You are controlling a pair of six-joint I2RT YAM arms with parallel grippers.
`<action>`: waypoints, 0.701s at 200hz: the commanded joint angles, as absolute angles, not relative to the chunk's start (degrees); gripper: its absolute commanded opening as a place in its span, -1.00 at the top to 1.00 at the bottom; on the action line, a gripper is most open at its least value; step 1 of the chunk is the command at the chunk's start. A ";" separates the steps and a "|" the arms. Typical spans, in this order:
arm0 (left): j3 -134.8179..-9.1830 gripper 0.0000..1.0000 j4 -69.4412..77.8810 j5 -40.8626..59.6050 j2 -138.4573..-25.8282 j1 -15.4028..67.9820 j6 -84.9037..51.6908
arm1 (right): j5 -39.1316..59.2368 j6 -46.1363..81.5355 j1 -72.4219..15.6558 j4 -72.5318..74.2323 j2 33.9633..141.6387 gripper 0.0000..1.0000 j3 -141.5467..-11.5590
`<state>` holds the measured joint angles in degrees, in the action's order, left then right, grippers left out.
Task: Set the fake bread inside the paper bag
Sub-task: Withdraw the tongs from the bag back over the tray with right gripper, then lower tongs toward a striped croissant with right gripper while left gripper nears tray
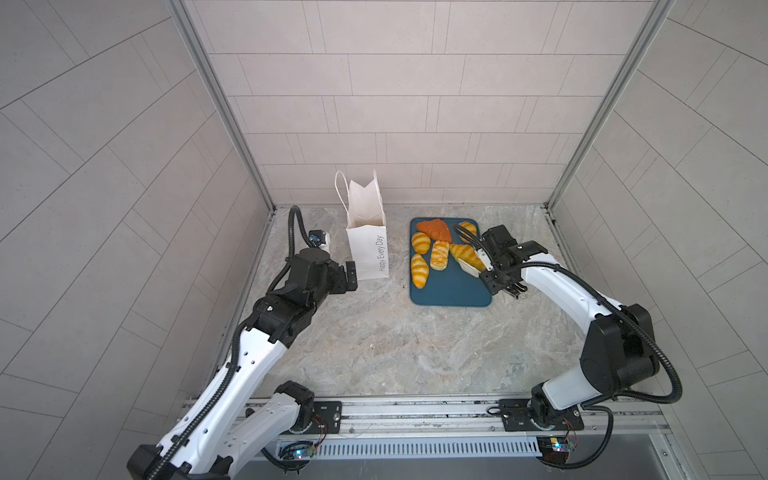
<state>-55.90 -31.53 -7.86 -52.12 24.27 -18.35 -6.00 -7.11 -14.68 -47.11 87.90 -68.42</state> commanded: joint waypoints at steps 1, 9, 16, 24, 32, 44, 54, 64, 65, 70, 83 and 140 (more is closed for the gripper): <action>-56.82 -1.00 -31.03 -6.83 -52.03 24.71 -16.51 | -5.69 -10.10 -12.65 -44.75 89.31 -0.16 -68.46; -56.83 -1.00 -31.02 -6.56 -51.96 24.71 -16.19 | -5.70 -10.45 -12.16 -44.49 89.63 -0.16 -68.68; -56.94 -1.00 -31.00 -6.34 -51.98 24.70 -15.88 | -5.71 -10.99 -11.96 -44.18 89.89 -0.16 -68.73; -56.92 -1.00 -30.98 -6.03 -52.02 24.78 -15.53 | -5.48 -11.68 -11.89 -43.78 90.00 -0.16 -68.77; -56.91 -1.00 -30.93 -5.42 -52.02 24.76 -15.13 | -5.14 -12.38 -11.89 -43.26 90.08 -0.17 -68.73; -56.90 -1.00 -30.68 -4.56 -52.16 24.79 -14.49 | -4.45 -13.24 -11.88 -42.61 90.48 -0.17 -68.73; -57.03 -1.00 -30.67 -3.60 -52.37 24.79 -13.92 | -4.18 -13.92 -11.91 -42.63 91.14 -0.18 -69.06; -57.21 -1.00 -30.67 -2.48 -52.66 24.87 -13.38 | -4.38 -14.56 -11.78 -42.74 91.89 -0.18 -69.60; -57.26 -1.00 -30.67 -2.34 -52.61 24.87 -13.28 | -4.35 -14.62 -11.78 -42.77 91.96 -0.18 -69.60; -57.22 -1.00 -30.67 -1.77 -52.78 24.94 -12.96 | -4.51 -14.91 -11.71 -42.88 92.45 -0.18 -69.88; -57.31 -1.00 -30.75 -0.85 -52.83 25.13 -12.28 | -4.41 -15.36 -11.56 -42.99 93.34 -0.18 -70.47; -58.27 -1.00 -31.20 5.79 -53.33 26.49 -8.01 | -4.81 -16.75 -10.89 -44.47 97.79 -0.18 -73.48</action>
